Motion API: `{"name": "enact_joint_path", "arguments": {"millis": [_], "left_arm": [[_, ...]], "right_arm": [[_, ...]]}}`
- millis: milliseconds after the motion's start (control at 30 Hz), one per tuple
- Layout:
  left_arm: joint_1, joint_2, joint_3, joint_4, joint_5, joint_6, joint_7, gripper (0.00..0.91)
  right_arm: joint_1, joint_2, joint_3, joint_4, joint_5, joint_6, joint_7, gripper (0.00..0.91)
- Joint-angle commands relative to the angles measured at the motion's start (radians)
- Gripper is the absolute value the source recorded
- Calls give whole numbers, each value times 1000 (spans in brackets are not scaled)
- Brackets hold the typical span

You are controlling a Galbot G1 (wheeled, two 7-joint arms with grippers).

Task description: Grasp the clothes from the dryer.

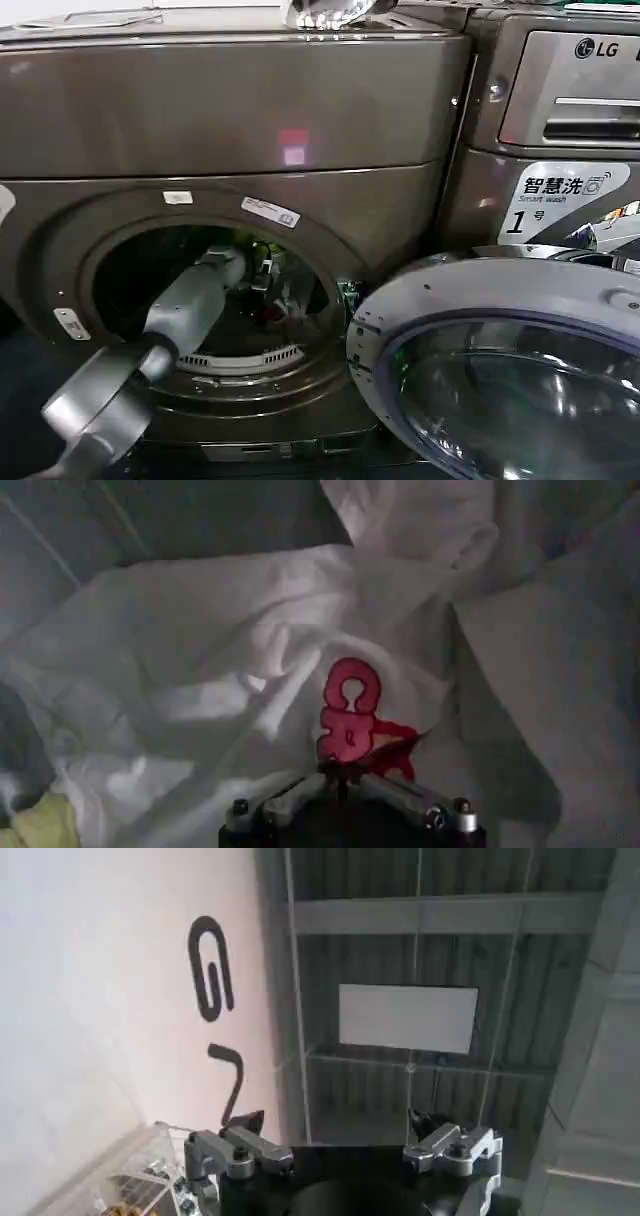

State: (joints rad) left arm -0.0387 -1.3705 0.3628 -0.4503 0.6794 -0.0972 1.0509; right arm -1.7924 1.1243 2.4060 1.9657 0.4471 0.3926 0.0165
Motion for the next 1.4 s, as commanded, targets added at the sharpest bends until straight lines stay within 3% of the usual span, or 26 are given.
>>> {"name": "enact_joint_path", "arguments": {"millis": [33, 933, 1400], "left_arm": [[-4, 1, 0, -2, -1, -1, -5, 0], [-11, 0, -7, -2, -62, 11, -60, 0], [103, 20, -256, -161, -353, 246, -435, 0]], "right_arm": [[5, 1, -7, 0, -16, 1, 6, 907], [12, 5, -13, -3, -18, 13, 16, 907], [24, 1, -32, 5, -20, 10, 14, 907]]}}
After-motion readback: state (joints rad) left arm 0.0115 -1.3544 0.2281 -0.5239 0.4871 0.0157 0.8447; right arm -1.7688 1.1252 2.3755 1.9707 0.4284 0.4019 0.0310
